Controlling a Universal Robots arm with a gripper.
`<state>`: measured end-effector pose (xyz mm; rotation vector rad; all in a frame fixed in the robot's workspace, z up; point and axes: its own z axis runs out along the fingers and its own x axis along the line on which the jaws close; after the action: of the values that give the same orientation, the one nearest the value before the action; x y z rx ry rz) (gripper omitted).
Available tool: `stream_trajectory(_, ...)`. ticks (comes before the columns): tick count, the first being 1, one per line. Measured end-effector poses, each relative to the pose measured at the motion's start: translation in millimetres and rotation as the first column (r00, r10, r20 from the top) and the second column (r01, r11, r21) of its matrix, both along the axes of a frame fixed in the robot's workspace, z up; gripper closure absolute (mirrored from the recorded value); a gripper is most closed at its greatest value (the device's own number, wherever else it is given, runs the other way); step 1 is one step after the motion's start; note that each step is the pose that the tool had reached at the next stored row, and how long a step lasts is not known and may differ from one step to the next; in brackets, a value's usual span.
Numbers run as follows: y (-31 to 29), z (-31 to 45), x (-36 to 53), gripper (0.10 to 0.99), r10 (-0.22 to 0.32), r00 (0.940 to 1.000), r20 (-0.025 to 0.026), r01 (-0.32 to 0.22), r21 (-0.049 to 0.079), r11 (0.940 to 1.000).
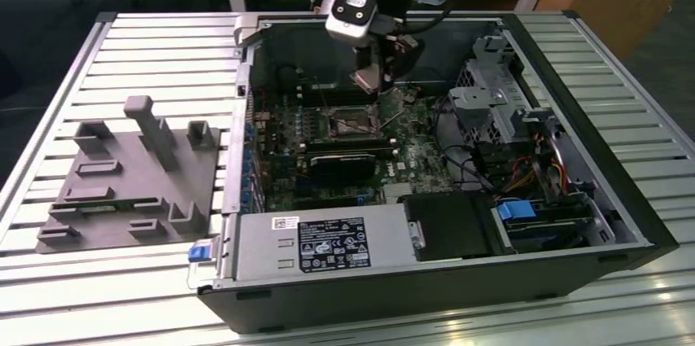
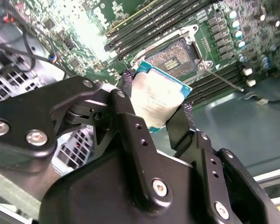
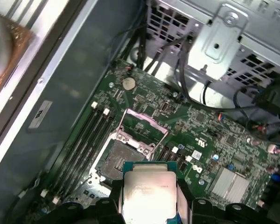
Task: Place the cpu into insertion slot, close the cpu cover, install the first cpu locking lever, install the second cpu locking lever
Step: 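Place the cpu into insertion slot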
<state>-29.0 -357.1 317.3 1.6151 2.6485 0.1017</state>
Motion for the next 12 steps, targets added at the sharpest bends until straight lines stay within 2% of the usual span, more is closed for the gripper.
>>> stream_trajectory(3,0.0,-0.3,0.0,0.545,-0.051,0.9987,0.0002,0.051,-0.001,0.9987)
stream_trajectory(6,0.0,-0.5,0.0,0.545,-0.104,0.9946,0.0004,0.104,-0.002,0.9946)
stream_trajectory(9,0.0,-1.0,0.0,0.545,-0.157,0.9876,0.0005,0.157,-0.002,0.9876)
stream_trajectory(12,0.0,-1.8,0.0,0.545,-0.210,0.9776,0.0005,0.210,-0.002,0.9776)
